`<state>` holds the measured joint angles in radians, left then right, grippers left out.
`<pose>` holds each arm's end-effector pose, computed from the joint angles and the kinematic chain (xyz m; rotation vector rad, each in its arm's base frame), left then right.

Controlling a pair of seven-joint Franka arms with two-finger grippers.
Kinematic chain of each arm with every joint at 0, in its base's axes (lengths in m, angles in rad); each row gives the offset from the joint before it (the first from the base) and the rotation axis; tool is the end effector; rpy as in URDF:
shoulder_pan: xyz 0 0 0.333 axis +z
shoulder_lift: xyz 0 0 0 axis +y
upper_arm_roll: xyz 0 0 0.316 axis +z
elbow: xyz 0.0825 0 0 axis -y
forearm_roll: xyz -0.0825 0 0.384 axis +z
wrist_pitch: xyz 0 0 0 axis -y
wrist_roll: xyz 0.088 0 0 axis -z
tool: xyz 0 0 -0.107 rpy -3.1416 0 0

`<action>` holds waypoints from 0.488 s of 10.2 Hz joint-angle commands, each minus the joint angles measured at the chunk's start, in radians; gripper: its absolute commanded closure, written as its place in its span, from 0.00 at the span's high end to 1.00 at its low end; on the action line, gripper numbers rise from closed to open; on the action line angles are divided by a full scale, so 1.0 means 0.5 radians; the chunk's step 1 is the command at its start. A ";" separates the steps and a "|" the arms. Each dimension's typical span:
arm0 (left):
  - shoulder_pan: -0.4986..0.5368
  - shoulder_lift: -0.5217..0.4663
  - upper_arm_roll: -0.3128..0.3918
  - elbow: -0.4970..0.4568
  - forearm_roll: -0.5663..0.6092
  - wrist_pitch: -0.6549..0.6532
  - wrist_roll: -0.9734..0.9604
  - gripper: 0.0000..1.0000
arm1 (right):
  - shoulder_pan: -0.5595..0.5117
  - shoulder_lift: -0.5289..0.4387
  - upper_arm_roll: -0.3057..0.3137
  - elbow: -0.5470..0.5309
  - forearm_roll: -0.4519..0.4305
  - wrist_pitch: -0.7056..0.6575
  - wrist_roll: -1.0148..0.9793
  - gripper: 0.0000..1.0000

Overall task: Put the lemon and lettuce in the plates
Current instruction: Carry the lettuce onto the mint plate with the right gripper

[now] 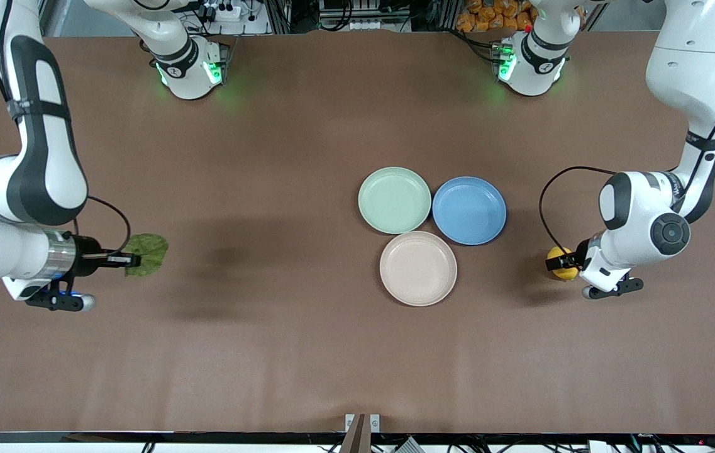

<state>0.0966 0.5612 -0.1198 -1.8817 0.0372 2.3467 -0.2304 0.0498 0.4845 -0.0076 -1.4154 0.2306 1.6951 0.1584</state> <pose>0.6259 -0.0108 0.2030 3.0960 0.3031 -0.1493 0.6739 0.0511 0.4078 -2.9131 0.2453 0.3314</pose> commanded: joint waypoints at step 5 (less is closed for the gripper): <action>-0.021 0.025 0.003 0.011 -0.016 0.047 -0.088 0.00 | 0.099 -0.061 0.607 0.088 -0.001 -0.105 0.943 0.00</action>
<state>0.0938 0.5736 -0.1215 -1.8800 0.0372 2.3608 -0.2531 0.0685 0.4655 0.2622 -1.3648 0.2317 1.6282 0.5424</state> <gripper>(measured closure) 0.313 0.956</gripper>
